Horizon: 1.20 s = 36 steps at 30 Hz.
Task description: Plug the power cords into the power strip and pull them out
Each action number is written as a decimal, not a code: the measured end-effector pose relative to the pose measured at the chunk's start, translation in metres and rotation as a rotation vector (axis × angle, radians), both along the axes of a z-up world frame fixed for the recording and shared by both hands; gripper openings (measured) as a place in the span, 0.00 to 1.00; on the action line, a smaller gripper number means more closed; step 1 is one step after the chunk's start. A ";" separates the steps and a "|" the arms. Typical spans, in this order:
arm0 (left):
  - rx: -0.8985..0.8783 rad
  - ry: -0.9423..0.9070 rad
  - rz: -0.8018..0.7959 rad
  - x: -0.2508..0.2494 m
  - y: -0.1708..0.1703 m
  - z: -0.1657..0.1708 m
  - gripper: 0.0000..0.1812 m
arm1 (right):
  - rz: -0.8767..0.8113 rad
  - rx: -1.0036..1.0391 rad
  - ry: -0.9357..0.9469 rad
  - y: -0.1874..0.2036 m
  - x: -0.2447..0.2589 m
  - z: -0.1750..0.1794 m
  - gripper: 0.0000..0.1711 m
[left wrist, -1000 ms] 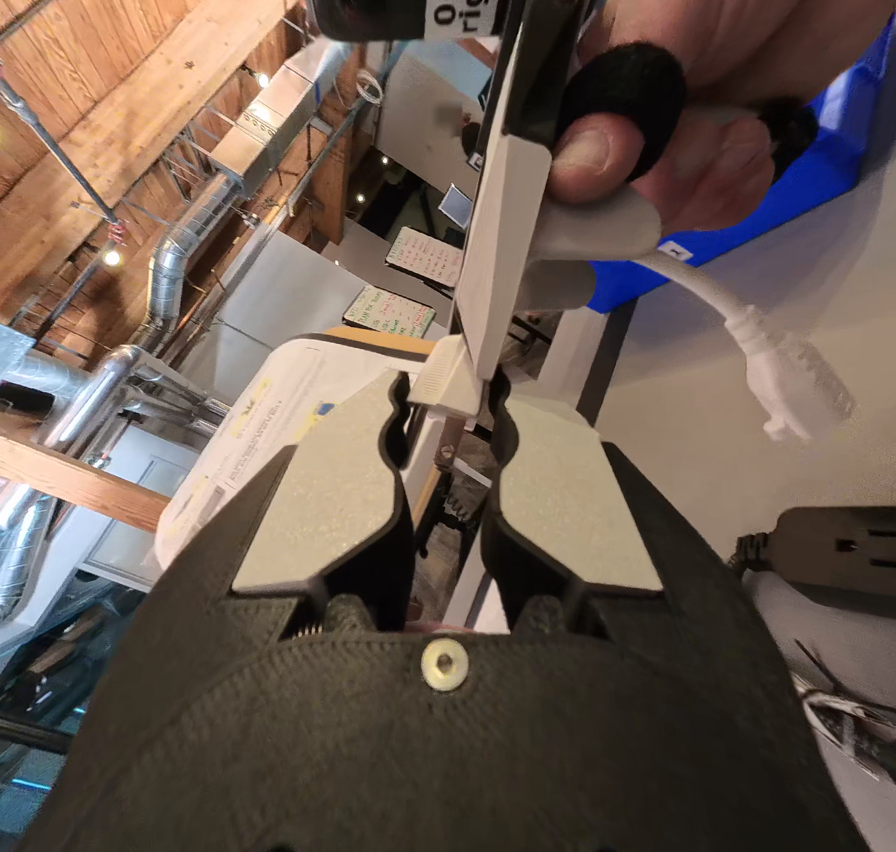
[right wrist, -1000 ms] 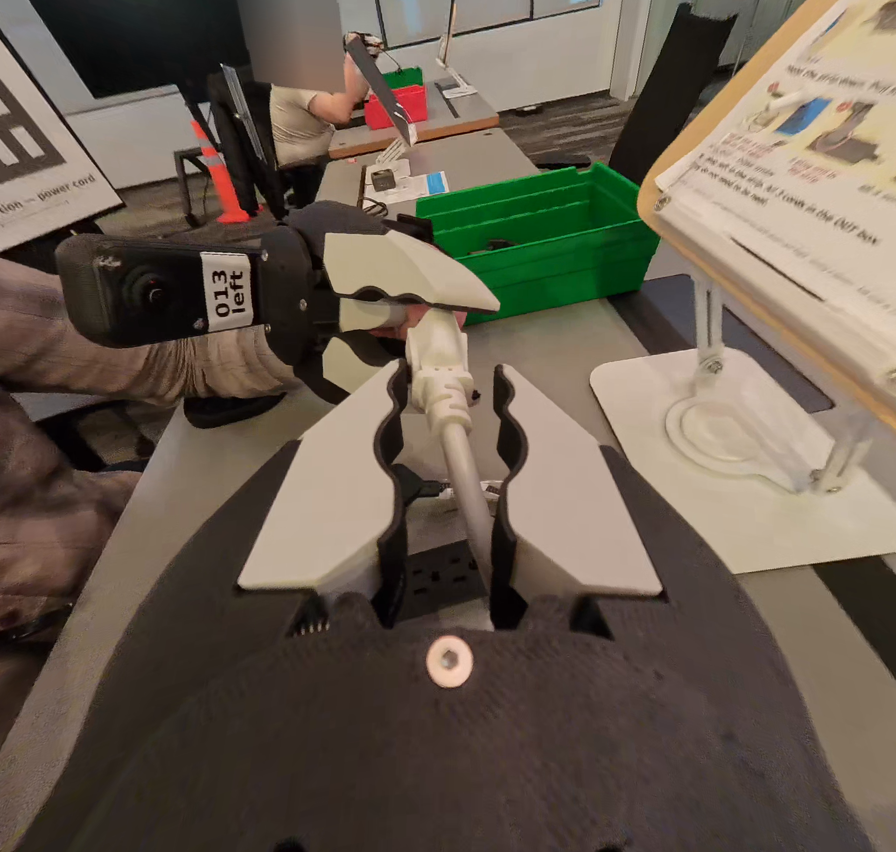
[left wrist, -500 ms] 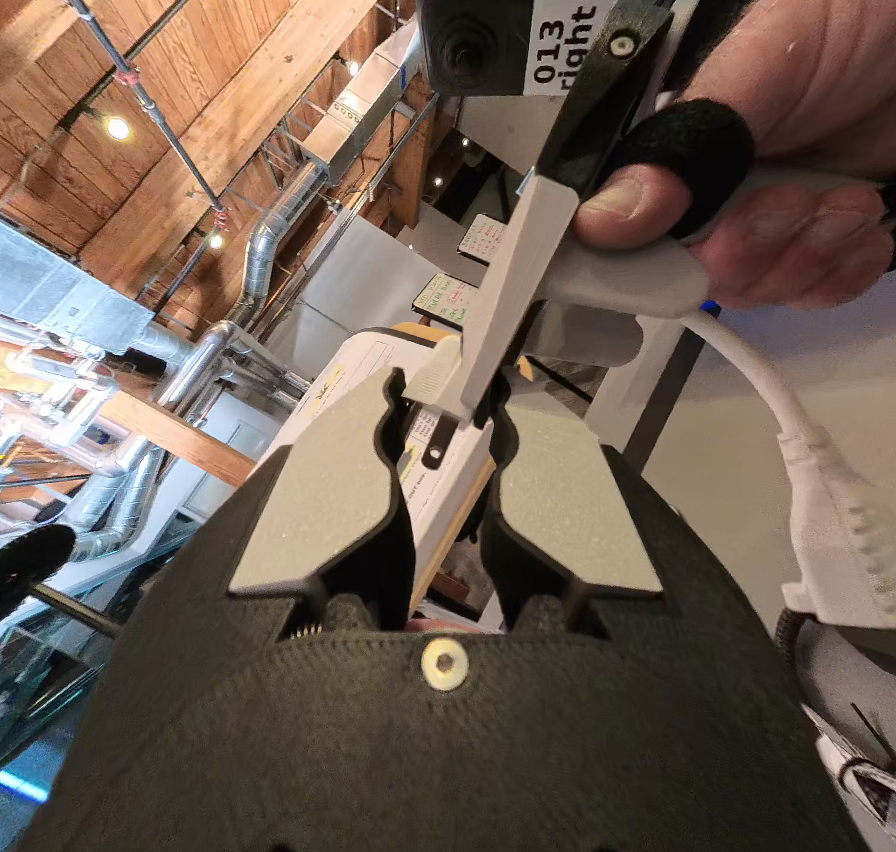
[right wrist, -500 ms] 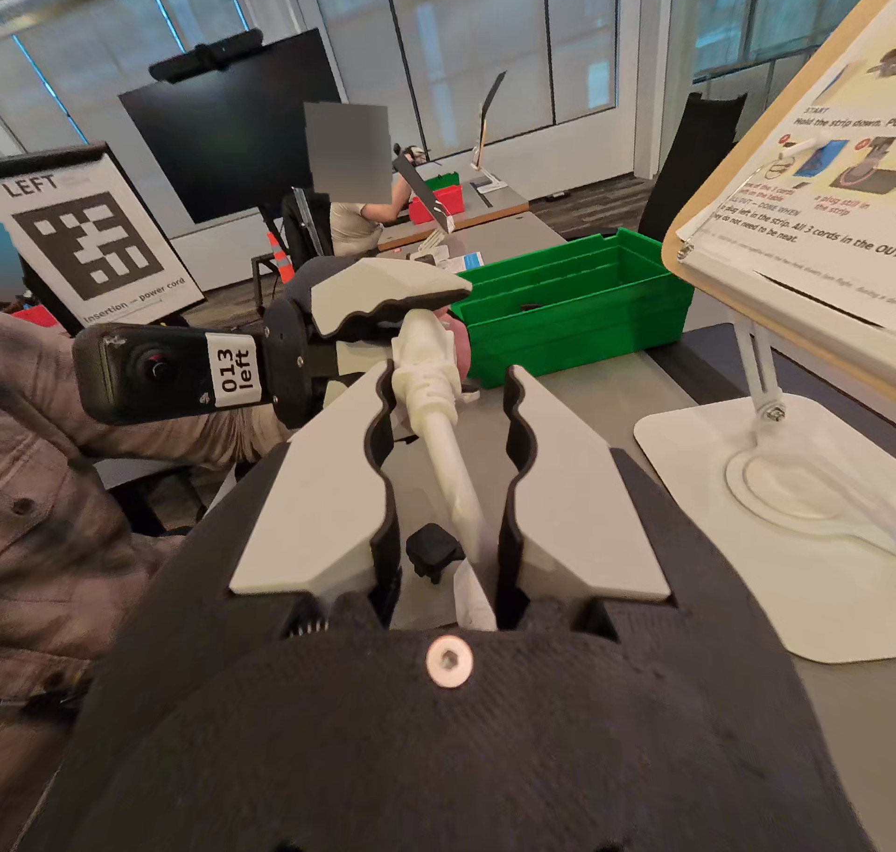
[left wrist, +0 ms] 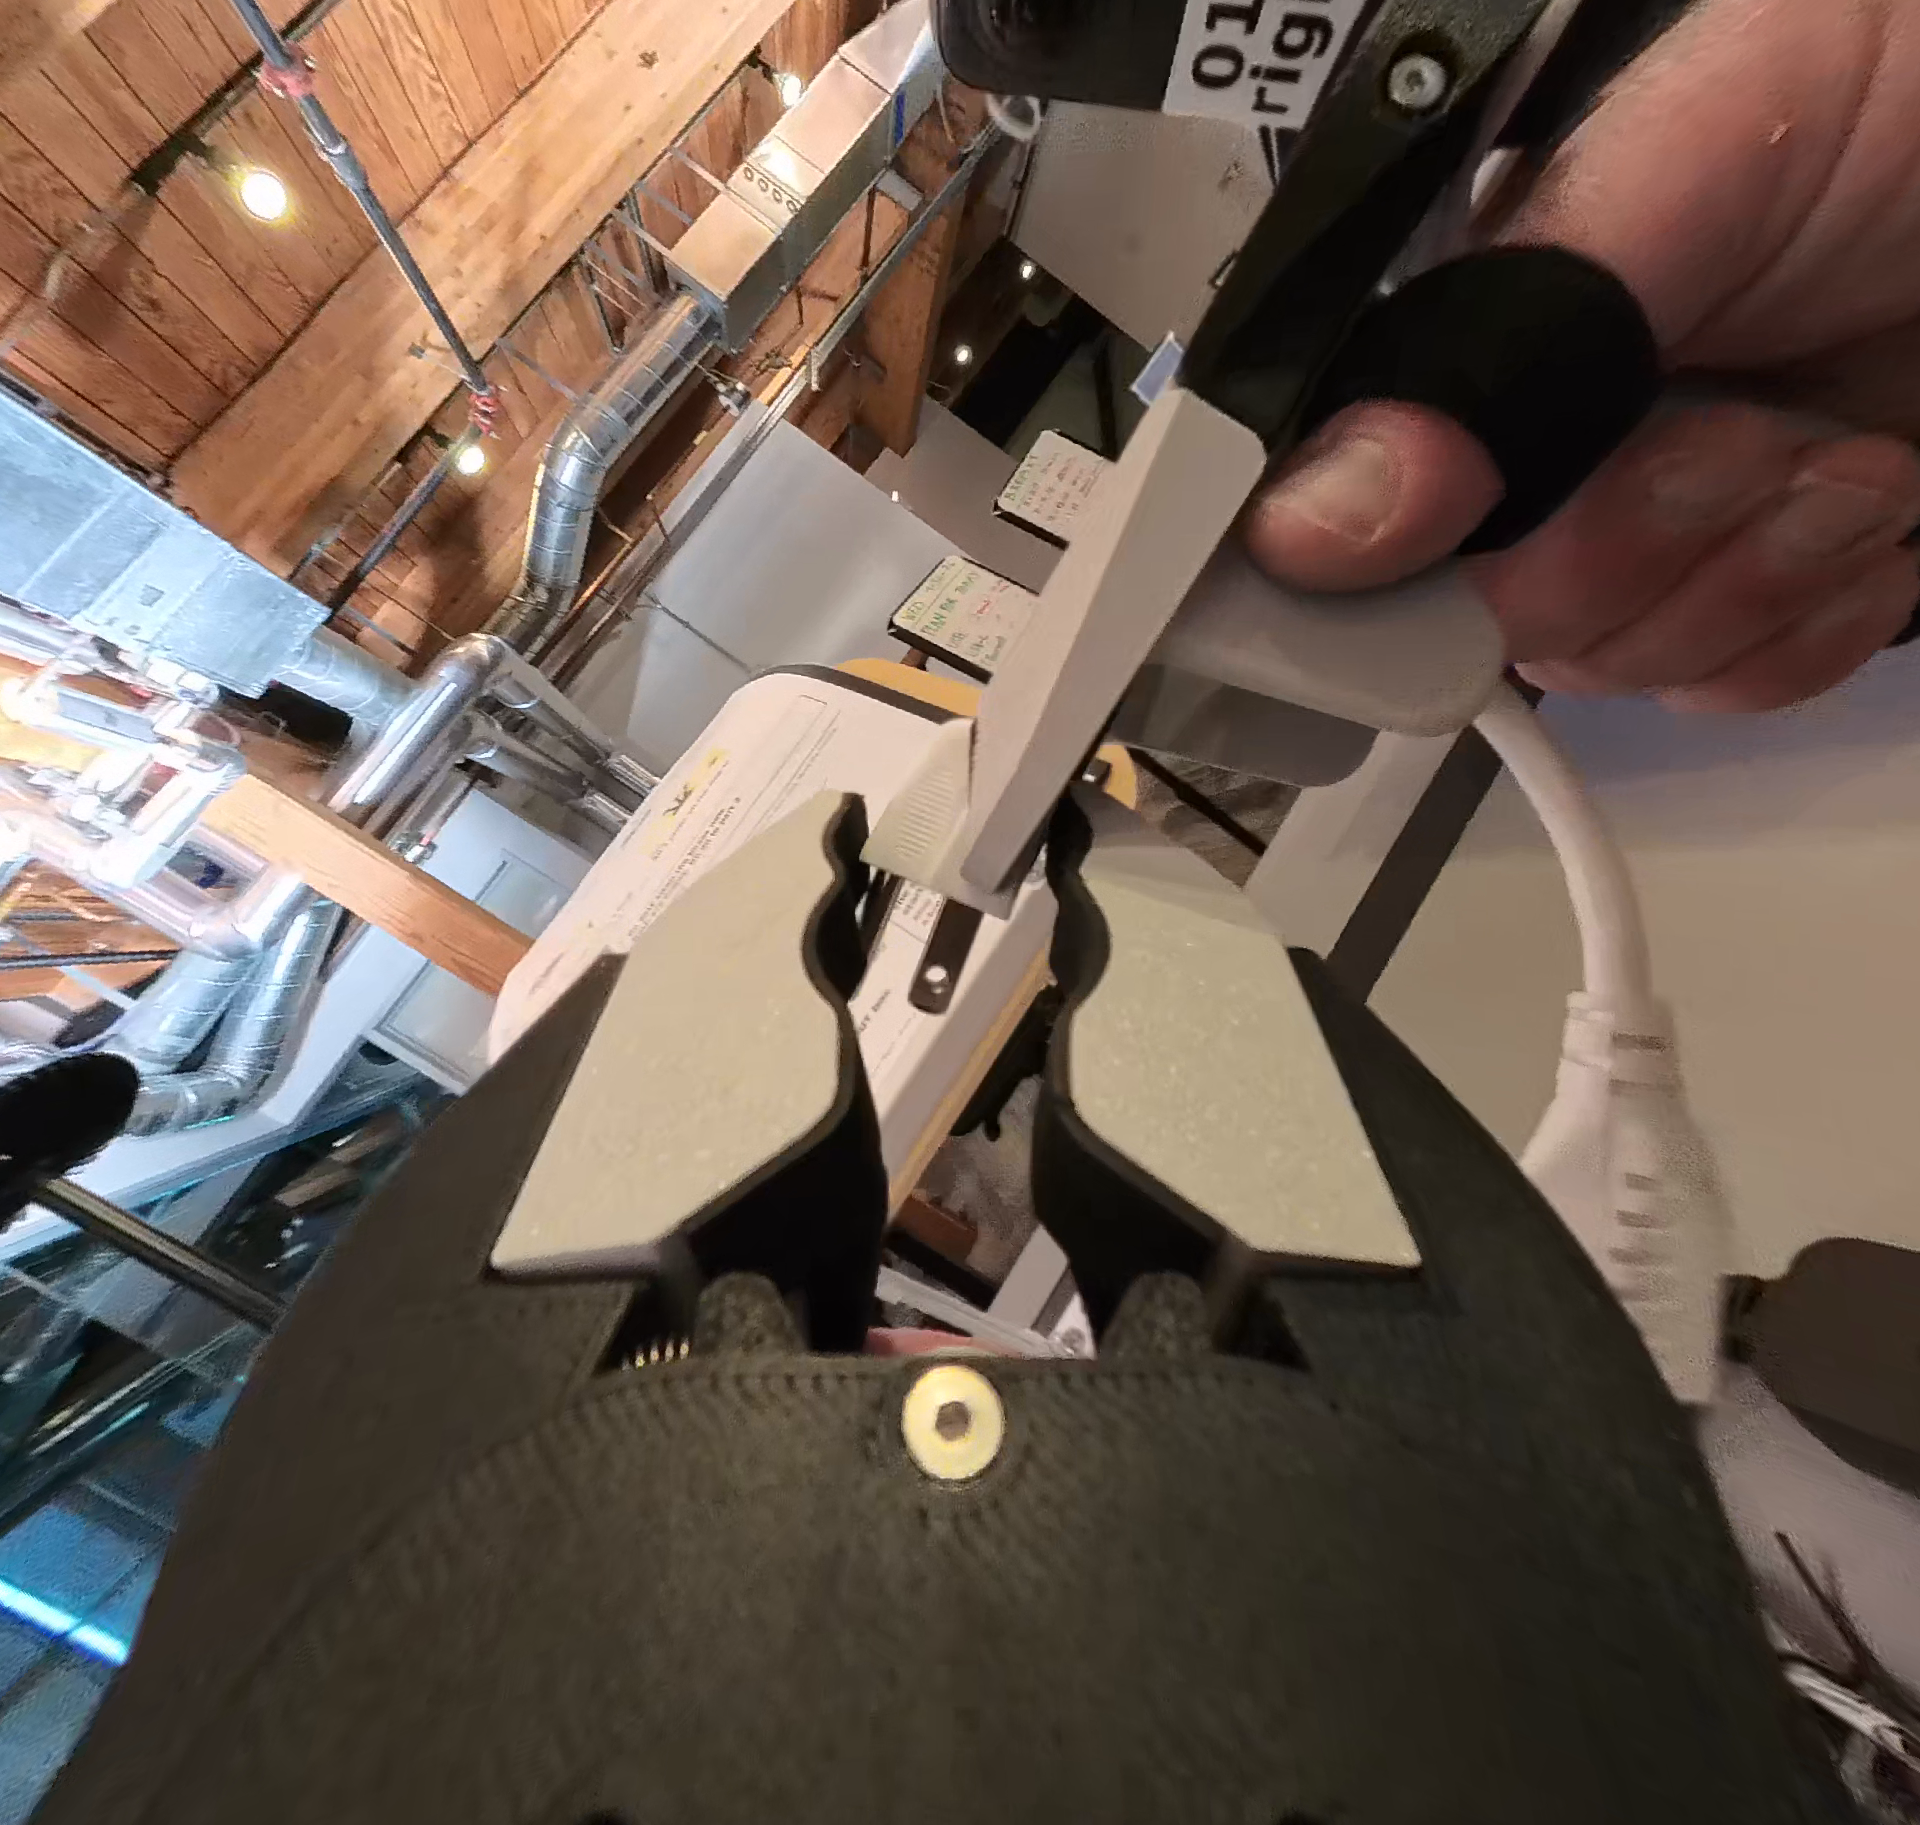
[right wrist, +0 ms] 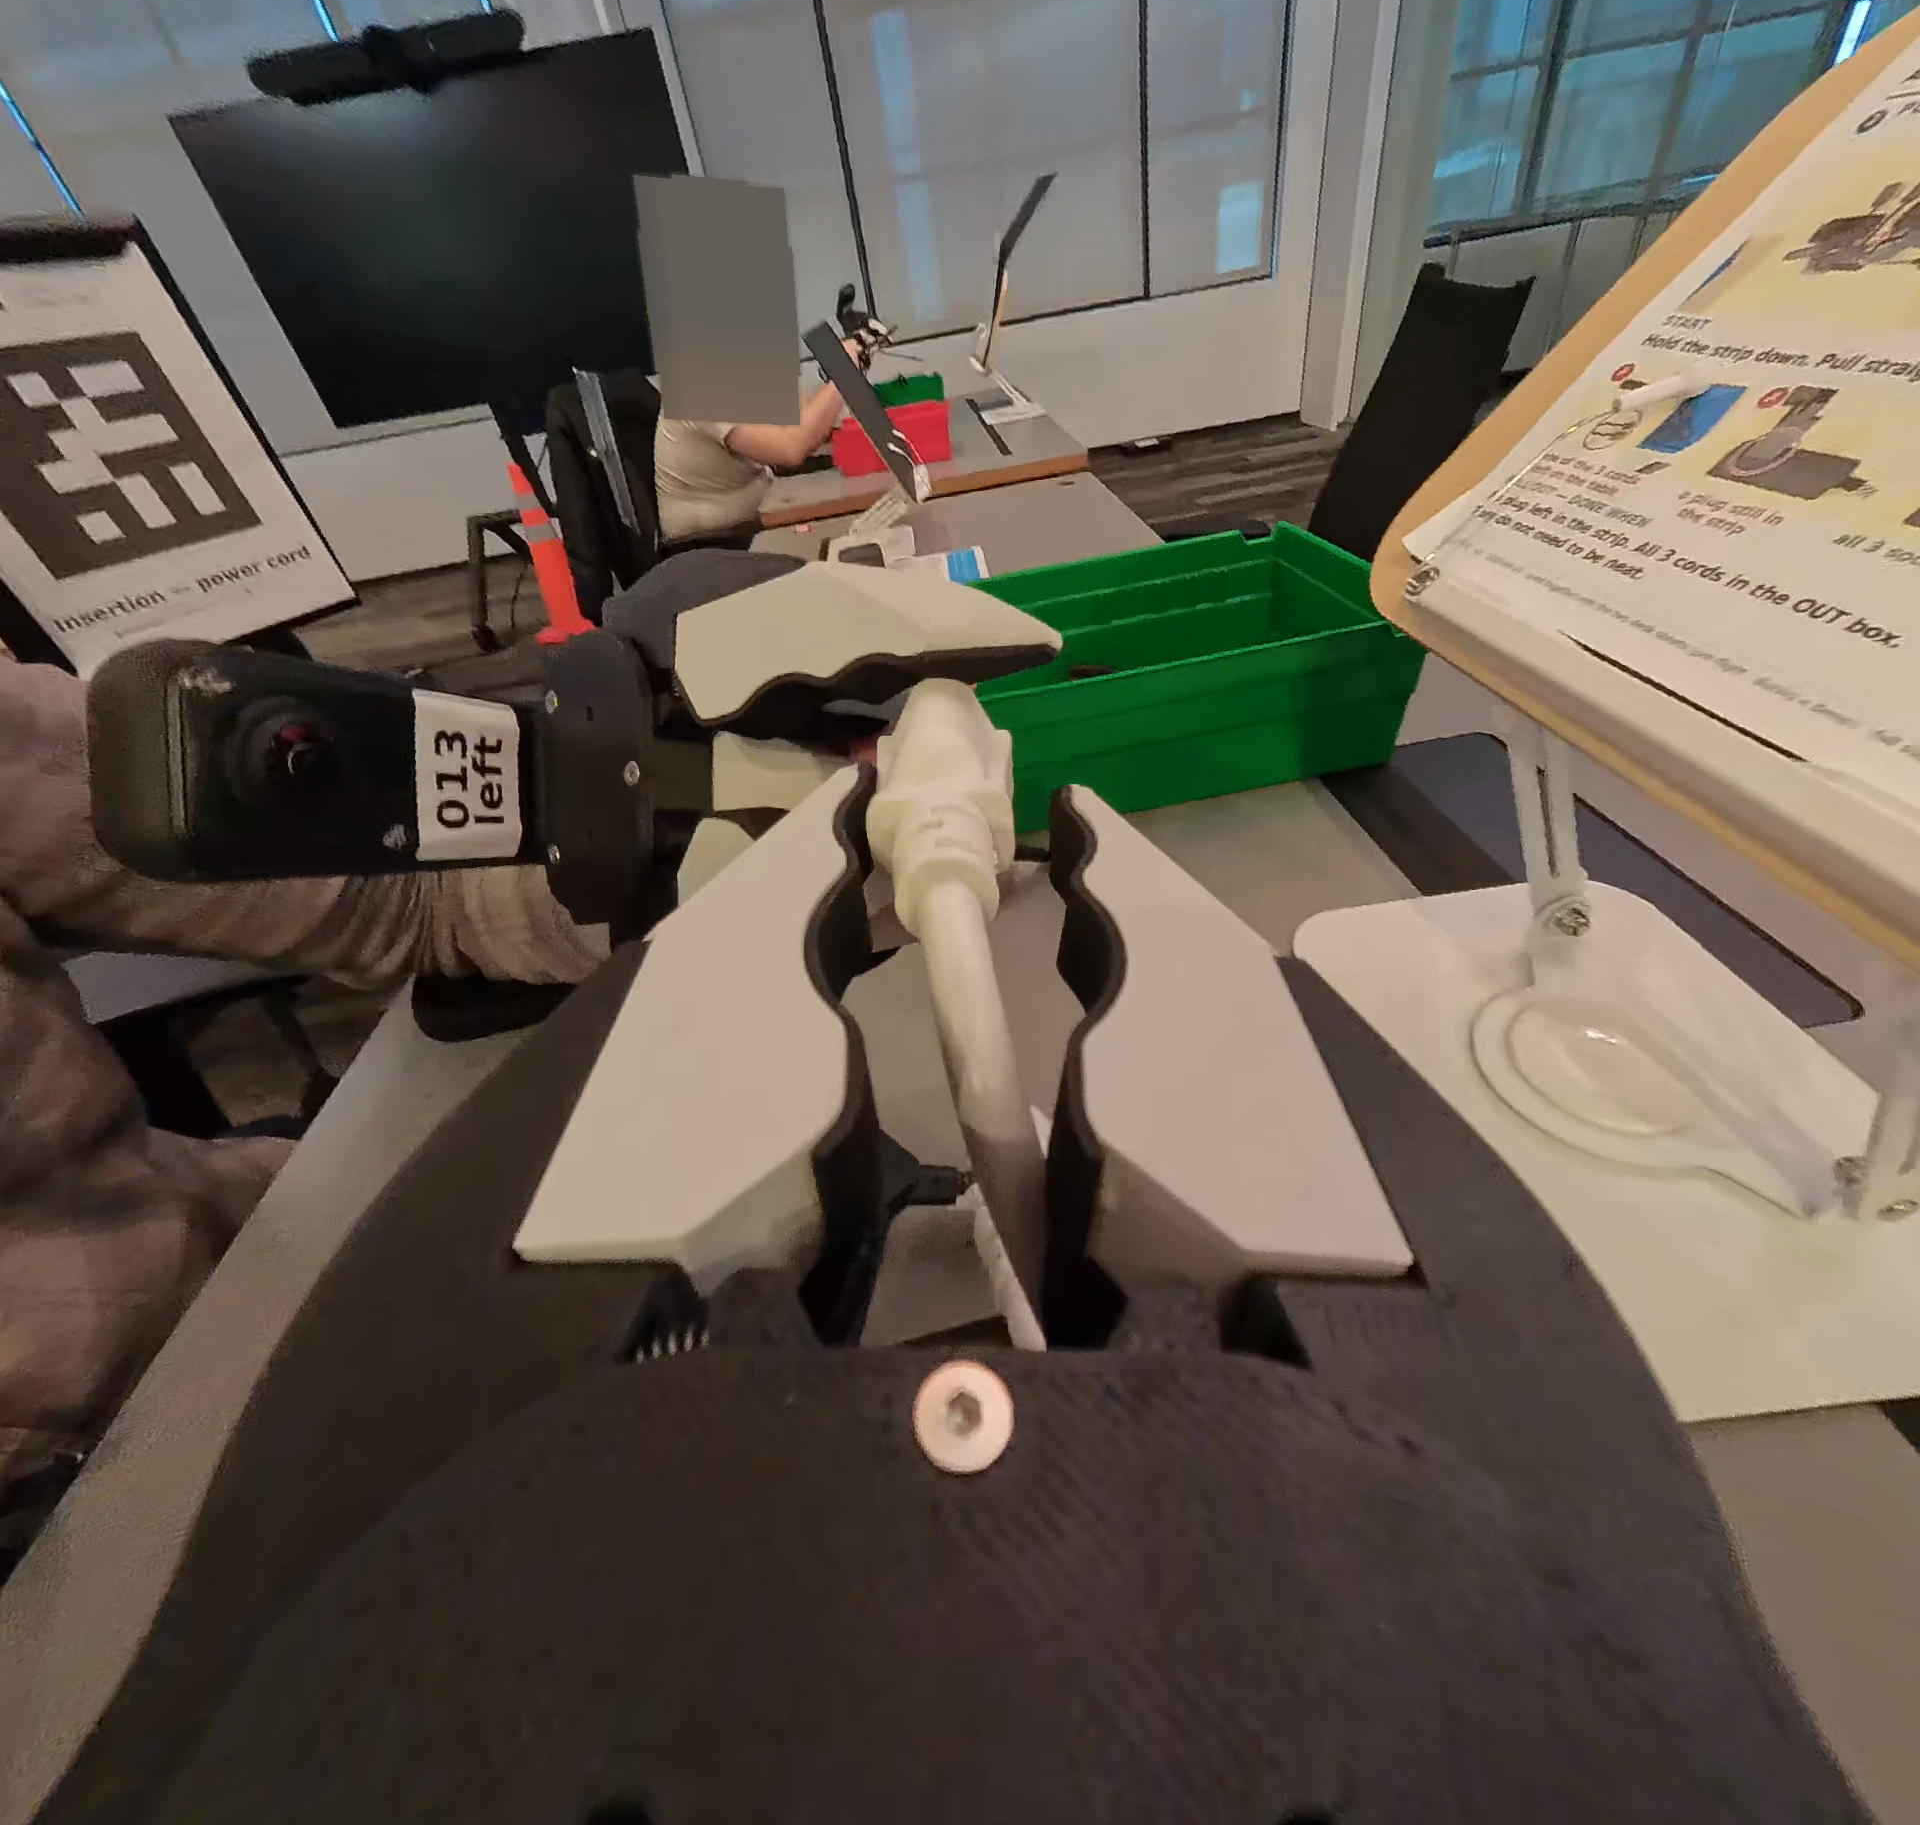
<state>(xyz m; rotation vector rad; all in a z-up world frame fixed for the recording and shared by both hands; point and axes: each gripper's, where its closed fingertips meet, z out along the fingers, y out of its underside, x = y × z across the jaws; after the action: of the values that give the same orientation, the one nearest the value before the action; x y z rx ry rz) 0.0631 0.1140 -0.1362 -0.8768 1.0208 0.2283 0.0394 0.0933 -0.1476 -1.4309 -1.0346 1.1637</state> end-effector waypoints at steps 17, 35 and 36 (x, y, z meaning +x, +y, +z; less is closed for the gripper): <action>-0.061 0.173 -0.139 0.007 -0.003 -0.013 0.23 | -0.009 0.025 -0.094 0.003 0.008 -0.008 0.13; -0.915 0.683 -0.309 -0.016 0.007 -0.189 0.44 | -0.163 0.049 -0.145 0.033 0.067 0.002 0.13; -0.953 0.678 -0.330 -0.013 0.007 -0.195 0.43 | -0.162 0.046 -0.146 0.033 0.067 0.001 0.13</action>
<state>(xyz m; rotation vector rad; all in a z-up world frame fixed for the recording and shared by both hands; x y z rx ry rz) 0.0503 0.1212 -0.3313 -1.5052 1.9552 -0.3040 0.1065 0.1261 -0.1463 -1.5503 -1.0181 0.9255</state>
